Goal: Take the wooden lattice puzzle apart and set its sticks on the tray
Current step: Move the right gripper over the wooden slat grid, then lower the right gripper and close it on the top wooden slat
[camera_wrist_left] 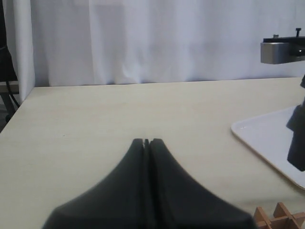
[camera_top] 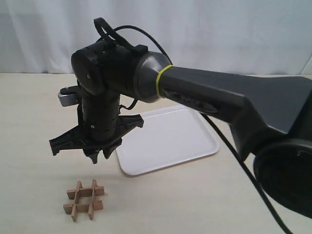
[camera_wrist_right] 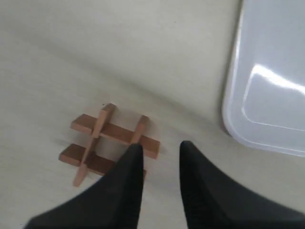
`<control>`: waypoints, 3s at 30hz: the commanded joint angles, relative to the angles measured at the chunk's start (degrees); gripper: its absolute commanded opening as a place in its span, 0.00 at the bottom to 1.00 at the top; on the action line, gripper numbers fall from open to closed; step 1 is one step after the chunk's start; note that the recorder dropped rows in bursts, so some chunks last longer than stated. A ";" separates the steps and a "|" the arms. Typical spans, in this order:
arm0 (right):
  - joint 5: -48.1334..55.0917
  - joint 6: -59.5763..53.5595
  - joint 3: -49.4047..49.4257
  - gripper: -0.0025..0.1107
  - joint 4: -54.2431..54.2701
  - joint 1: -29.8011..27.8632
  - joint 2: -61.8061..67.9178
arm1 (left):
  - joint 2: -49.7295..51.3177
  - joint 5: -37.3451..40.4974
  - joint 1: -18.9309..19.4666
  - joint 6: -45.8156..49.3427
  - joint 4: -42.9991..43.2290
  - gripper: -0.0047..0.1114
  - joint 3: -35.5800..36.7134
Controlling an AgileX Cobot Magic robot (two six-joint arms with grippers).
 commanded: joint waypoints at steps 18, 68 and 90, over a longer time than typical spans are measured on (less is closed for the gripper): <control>-1.41 4.54 -2.06 0.37 2.80 -0.02 7.07 | -0.03 -0.61 -0.51 0.10 -0.11 0.04 0.10; -1.83 16.57 -3.03 0.12 -5.95 0.40 9.60 | -0.03 -0.61 -0.51 0.10 -0.11 0.04 0.10; 0.65 28.03 1.02 0.41 -11.68 3.30 4.96 | -0.03 -0.61 -0.51 0.10 -0.11 0.04 0.10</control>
